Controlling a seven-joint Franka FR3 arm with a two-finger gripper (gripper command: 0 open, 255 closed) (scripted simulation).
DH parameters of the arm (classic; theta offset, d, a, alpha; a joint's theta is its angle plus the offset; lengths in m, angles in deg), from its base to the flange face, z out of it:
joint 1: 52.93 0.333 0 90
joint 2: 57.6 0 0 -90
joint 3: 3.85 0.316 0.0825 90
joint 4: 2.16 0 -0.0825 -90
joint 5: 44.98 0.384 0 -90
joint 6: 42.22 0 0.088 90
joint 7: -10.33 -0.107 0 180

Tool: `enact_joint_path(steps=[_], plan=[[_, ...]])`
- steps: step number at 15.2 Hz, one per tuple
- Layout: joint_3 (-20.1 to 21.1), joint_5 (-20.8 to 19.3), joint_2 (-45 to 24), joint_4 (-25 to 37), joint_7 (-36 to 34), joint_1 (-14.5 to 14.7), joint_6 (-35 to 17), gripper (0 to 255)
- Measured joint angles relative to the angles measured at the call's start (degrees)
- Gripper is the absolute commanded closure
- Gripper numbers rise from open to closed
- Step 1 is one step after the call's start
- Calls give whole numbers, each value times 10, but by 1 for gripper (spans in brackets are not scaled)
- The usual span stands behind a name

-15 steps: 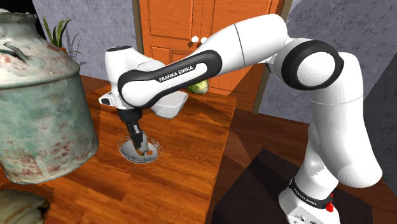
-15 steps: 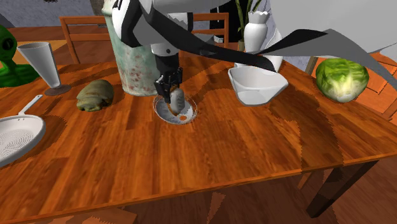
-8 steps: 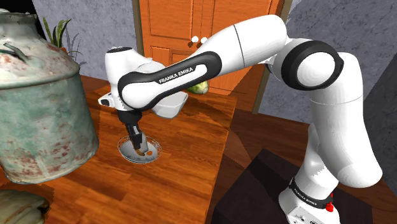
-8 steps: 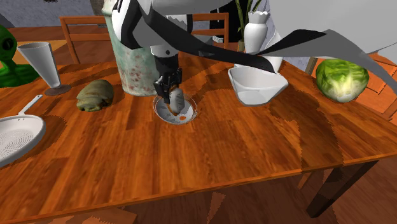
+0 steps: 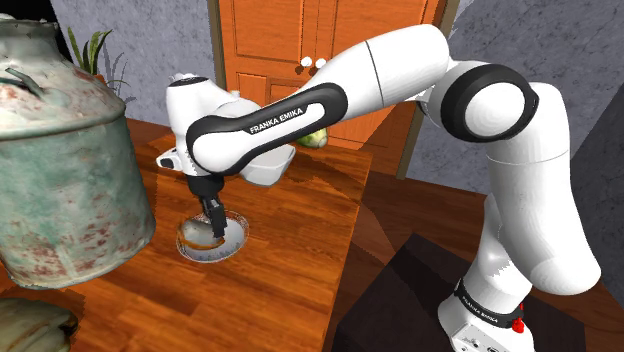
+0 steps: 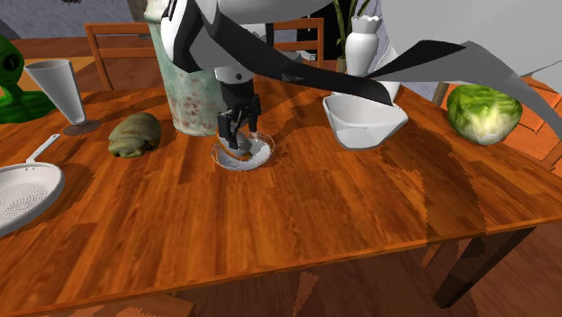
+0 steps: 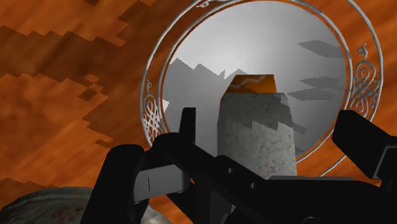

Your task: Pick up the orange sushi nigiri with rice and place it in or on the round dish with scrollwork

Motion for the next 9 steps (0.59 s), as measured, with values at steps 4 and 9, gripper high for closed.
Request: enact_joint_path(steps=[4, 9], plan=[[1, 3, 17, 34, 3, 0, 50, 0], [2, 3, 17, 47, 2, 1, 65, 0]])
